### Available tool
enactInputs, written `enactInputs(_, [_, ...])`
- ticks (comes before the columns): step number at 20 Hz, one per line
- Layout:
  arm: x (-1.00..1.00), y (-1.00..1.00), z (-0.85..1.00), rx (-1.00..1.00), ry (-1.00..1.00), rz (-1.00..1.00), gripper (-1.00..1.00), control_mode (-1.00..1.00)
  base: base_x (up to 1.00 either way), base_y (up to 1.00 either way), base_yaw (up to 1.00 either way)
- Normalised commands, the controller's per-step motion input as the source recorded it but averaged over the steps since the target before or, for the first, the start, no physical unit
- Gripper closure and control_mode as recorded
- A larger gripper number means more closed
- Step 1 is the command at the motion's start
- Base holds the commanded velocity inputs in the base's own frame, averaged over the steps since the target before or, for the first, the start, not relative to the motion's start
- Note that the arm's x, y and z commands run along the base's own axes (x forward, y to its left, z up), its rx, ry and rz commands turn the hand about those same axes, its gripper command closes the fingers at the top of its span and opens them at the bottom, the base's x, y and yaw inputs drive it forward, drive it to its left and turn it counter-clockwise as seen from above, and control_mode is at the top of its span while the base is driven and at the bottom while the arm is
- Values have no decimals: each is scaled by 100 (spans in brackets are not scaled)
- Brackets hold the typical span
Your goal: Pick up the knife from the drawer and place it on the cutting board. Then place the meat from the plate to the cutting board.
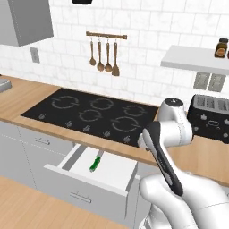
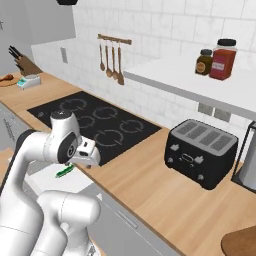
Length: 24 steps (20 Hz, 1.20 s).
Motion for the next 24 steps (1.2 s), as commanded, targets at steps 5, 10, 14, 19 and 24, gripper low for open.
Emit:
enactInputs(5, [5,27,-19,-1,0,-1,-100,-100,0,0,0])
enactInputs(10, [46,93,-71,0,0,-12,-100,-100,0,0,0])
enactInputs(14, [63,100,-53,2,1,-27,-100,-100,0,0,0])
enactInputs(19, [54,91,-28,4,4,-25,-100,-100,0,0,0])
enactInputs(24, [44,72,-23,10,9,-18,-100,-100,0,0,0])
